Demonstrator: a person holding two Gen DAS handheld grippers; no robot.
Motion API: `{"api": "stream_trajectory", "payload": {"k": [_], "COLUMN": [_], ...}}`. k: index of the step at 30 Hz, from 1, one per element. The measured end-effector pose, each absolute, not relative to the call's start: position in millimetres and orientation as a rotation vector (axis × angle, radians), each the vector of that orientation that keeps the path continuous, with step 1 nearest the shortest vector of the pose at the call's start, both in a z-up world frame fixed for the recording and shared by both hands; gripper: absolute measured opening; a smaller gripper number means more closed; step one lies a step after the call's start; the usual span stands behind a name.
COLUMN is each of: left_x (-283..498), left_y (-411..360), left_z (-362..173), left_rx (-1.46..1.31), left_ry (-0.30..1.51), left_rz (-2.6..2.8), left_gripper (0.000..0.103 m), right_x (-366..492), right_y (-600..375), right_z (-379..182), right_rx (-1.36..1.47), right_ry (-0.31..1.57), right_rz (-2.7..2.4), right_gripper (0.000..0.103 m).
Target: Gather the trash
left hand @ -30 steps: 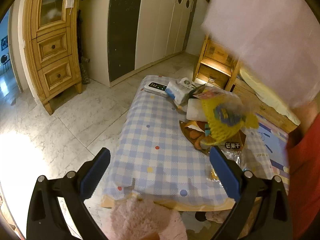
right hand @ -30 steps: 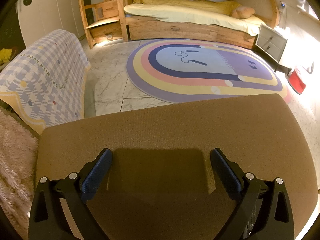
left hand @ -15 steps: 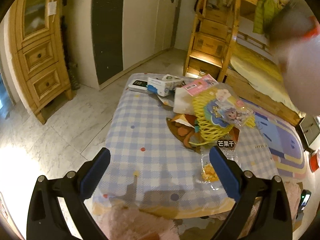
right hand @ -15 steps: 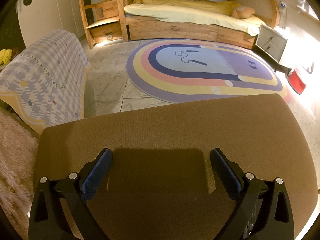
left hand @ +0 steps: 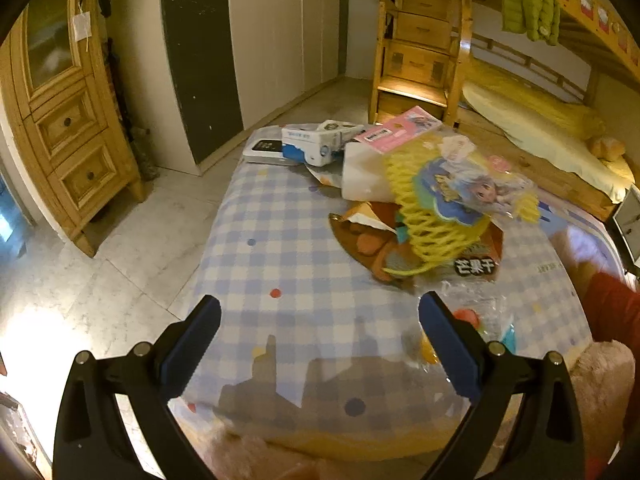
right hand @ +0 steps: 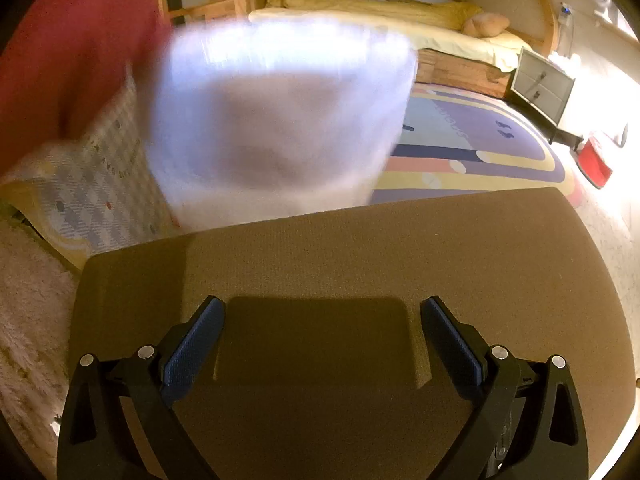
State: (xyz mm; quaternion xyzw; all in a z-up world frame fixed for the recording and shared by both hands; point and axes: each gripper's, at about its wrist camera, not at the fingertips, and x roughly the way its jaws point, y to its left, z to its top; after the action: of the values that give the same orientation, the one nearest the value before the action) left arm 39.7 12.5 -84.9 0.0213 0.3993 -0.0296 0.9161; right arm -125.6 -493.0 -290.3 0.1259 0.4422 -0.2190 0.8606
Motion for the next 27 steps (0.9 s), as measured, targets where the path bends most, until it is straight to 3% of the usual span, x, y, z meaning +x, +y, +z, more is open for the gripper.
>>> {"api": "stream_trajectory", "payload": {"k": [27], "left_x": [22], "left_y": [36], "left_z": [-90], "left_rx": [-0.126], "left_ry": [0.747], "left_rz": [-0.139], "left_gripper": [0.096], "right_x": [-125], "right_y": [-494], "right_z": [-291], "right_rx": [0.264], "right_ry": [0.929], "right_rz": [-0.461], "right_gripper": [0.097]}}
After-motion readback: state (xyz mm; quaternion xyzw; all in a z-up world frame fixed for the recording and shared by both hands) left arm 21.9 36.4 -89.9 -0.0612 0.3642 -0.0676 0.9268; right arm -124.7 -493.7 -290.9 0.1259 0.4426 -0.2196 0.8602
